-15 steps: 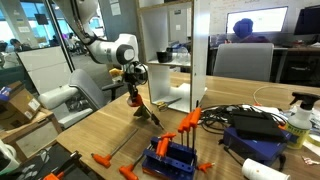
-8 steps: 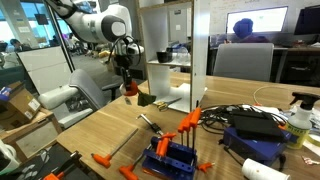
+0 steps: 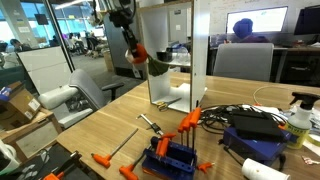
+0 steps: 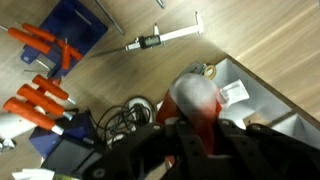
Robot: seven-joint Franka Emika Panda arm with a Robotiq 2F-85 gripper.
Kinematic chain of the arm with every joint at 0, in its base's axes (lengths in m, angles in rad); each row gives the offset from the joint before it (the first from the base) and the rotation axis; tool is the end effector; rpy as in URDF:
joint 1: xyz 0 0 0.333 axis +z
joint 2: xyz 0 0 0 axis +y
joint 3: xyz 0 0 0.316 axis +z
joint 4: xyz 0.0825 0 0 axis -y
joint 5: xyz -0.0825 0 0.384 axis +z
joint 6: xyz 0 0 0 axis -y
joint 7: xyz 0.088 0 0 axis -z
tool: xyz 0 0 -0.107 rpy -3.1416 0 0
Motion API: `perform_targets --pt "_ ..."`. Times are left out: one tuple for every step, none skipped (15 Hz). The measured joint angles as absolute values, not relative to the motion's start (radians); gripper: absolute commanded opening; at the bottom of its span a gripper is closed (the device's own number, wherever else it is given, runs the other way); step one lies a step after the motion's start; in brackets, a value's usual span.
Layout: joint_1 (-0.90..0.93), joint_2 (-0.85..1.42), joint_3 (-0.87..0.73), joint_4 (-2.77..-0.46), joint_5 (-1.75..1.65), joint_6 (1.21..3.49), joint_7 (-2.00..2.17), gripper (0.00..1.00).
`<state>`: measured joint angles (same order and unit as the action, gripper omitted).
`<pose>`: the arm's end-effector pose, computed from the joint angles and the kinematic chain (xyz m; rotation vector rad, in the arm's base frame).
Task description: Put the plush toy on the topmost shelf
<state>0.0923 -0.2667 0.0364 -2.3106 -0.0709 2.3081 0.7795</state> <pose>0.4847 0.0621 0.4777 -2.9186 0.9190 -0.4108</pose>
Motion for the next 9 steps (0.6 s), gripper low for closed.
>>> perform_targets --pt "0.071 -0.317 0.046 -2.309 -0.088 2.308 0.78 0.13" --pt "0.051 -0.366 0.057 -2.305 -0.104 2.307 0.78 0.13" --pt "0.031 -0.411 0.07 -2.3 -0.117 2.307 0.78 0.13" --pt "0.011 -0.453 0.085 -2.291 -0.127 2.307 0.781 0.13" --pt "-0.007 -0.484 0.098 -2.278 -0.136 2.307 0.781 0.13" --pt "-0.025 -0.504 0.112 -2.259 -0.142 2.307 0.781 0.13" --pt "-0.042 -0.514 0.127 -2.235 -0.149 2.307 0.785 0.13" --pt "-0.061 -0.514 0.143 -2.206 -0.156 2.308 0.794 0.12" --pt "-0.079 -0.504 0.16 -2.174 -0.164 2.309 0.807 0.12"
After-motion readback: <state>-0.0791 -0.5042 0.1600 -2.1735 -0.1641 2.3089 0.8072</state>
